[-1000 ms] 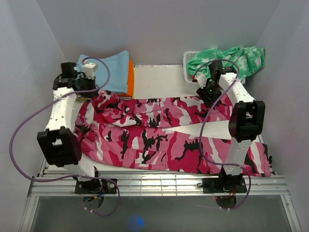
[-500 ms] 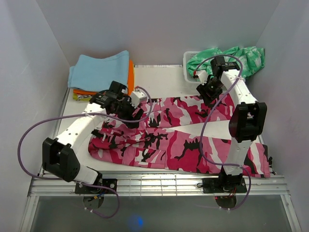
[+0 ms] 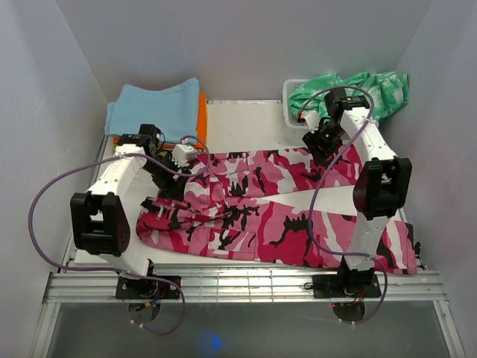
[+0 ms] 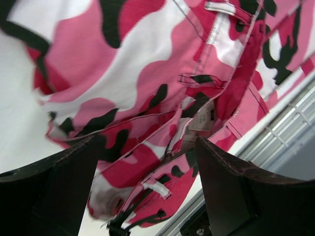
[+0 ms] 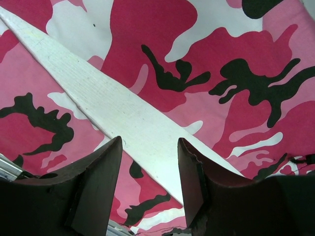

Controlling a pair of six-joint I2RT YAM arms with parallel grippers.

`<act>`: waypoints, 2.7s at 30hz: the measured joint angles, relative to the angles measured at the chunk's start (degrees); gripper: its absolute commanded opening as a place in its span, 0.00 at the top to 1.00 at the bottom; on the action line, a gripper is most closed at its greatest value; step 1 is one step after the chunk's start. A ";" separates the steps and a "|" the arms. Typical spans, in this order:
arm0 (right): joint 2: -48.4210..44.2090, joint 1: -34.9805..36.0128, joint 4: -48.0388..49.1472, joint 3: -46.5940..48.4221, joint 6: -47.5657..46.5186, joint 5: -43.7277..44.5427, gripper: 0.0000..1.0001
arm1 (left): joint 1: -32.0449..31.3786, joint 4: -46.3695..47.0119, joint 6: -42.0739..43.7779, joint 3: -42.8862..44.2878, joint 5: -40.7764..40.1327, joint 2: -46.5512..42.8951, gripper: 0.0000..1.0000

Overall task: Fold and stack the trousers
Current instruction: Flatten the trousers out

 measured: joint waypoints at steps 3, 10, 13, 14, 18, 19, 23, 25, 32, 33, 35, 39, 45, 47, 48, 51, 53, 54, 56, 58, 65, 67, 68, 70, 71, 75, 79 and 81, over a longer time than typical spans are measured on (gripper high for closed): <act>0.00 0.00 -0.48 0.00 -0.15 0.00 0.45 | -0.09 -2.93 3.13 0.39 2.95 3.87 0.11; -0.02 0.00 -0.87 -0.42 -1.09 0.04 0.45 | -2.40 -6.91 7.02 -0.90 5.38 6.99 0.12; -0.02 0.00 -1.07 -0.85 -1.31 0.28 0.45 | -4.07 -8.41 7.69 -1.36 5.99 6.99 0.20; -0.02 0.00 -1.07 -0.85 -1.46 0.50 0.45 | -4.87 -9.33 8.11 -1.36 6.60 6.91 0.24; -0.59 0.00 -0.28 -3.63 -2.40 1.38 0.46 | -5.22 -10.71 9.38 -4.33 6.12 3.37 0.46; -0.63 0.00 0.15 -4.61 -2.60 1.66 0.46 | -5.27 -10.64 9.25 -5.92 5.22 2.23 0.47; -0.66 0.00 1.07 -7.48 -3.45 3.67 0.46 | -5.97 -7.89 7.82 -10.78 -0.02 -1.97 0.66; -0.66 0.00 1.66 -7.45 -3.89 3.98 0.47 | -6.38 -6.38 6.62 -12.46 -1.22 -3.69 0.97; -0.92 0.00 4.00 -8.68 -4.83 7.10 0.51 | 2.29 -1.70 -4.28 -10.58 -2.99 -7.80 1.00; -1.01 0.00 4.72 -9.55 -5.22 8.28 0.51 | 7.98 -0.35 -6.23 -9.01 -2.97 -7.61 1.00; -1.01 -0.22 5.53 -11.06 -5.68 9.97 0.51 | 18.43 2.29 -9.38 -6.10 -2.95 -6.86 1.00; -1.03 -1.33 6.27 -12.09 -6.14 11.89 0.52 | 34.84 6.73 -13.22 -4.55 -4.09 -5.33 1.00; -3.21 -4.26 7.39 -13.88 -7.82 13.35 0.50 | 43.58 11.61 -15.37 -6.84 -10.32 -1.29 0.27; -4.52 -5.07 7.34 -14.91 -8.68 13.46 0.50 | 43.56 12.31 -15.80 -7.26 -11.54 -0.44 0.11; -5.40 -5.53 7.34 -15.54 -9.05 13.55 0.50 | 43.56 12.72 -15.96 -7.28 -12.00 -0.26 0.10; -7.96 -6.23 7.21 -17.44 -10.29 13.53 0.50 | 43.52 14.03 -16.15 -7.10 -13.16 -0.52 0.10; -9.88 -6.43 6.62 -18.82 -11.32 13.35 0.50 | 43.52 14.27 -15.93 -6.43 -13.05 -0.66 0.12; -11.13 -6.54 6.14 -19.71 -12.22 13.09 0.50 | 43.52 14.12 -15.61 -5.90 -12.57 -0.72 0.13; -13.49 -6.67 5.40 -22.18 -14.12 12.87 0.51 | 43.32 13.81 -14.53 -5.07 -11.17 -1.07 0.20; -15.37 -7.15 4.50 -24.59 -15.82 12.61 0.51 | 42.88 13.09 -13.25 -4.76 -9.75 -1.60 0.26; -19.78 -13.77 0.68 -35.78 -21.73 13.46 0.52 | 37.35 8.37 -7.10 -9.14 -6.88 -3.21 0.48; -20.44 -15.23 0.81 -39.28 -22.36 14.38 0.52 | 34.34 7.72 -6.01 -13.03 -7.10 -3.50 0.51; -20.85 -15.43 1.44 -41.55 -22.43 14.88 0.52 | 33.14 7.37 -5.77 -14.75 -7.15 -3.50 0.53; -21.11 -15.39 2.40 -44.83 -22.58 15.41 0.53 | 31.78 6.45 -5.73 -18.01 -8.26 -3.23 0.58; -21.09 -15.37 3.41 -46.45 -22.56 15.82 0.53 | 31.80 6.27 -5.84 -19.12 -9.16 -2.93 0.59; -18.40 -14.86 7.91 -47.98 -21.99 16.74 0.58 | 33.11 7.23 -6.80 -20.00 -13.51 0.24 0.64; -14.23 -13.27 12.61 -46.56 -20.74 17.27 0.58 | 35.80 8.13 -7.74 -18.86 -16.28 4.37 0.67; -11.93 -11.43 14.73 -44.74 -19.58 17.25 0.58 | 37.86 7.87 -8.00 -16.96 -17.46 5.90 0.69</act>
